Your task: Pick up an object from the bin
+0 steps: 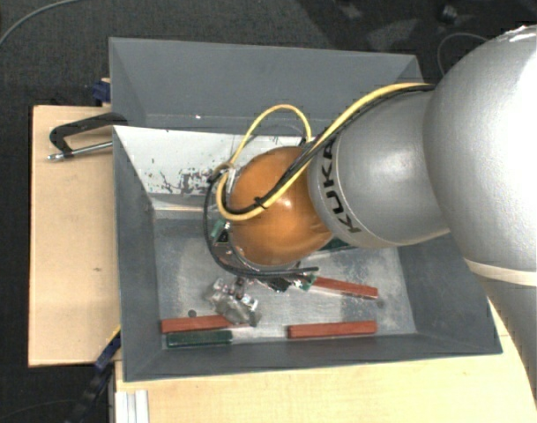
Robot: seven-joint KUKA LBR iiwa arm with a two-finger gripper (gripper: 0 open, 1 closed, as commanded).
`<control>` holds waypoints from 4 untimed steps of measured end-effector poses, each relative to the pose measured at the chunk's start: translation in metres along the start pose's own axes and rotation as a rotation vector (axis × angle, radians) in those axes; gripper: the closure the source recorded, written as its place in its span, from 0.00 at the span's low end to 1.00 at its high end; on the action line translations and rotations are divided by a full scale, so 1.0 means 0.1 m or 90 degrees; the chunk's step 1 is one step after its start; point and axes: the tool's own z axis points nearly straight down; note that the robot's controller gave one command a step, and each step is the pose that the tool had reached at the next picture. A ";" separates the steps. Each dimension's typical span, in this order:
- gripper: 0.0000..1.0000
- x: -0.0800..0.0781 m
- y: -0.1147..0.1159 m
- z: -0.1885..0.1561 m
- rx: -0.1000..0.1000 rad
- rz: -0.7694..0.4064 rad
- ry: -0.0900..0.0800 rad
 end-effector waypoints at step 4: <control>0.00 1.26 -1.21 0.06 -0.001 0.097 0.001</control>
Offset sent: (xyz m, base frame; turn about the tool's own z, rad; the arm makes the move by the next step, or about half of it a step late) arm 0.0000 0.0000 0.0000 0.0000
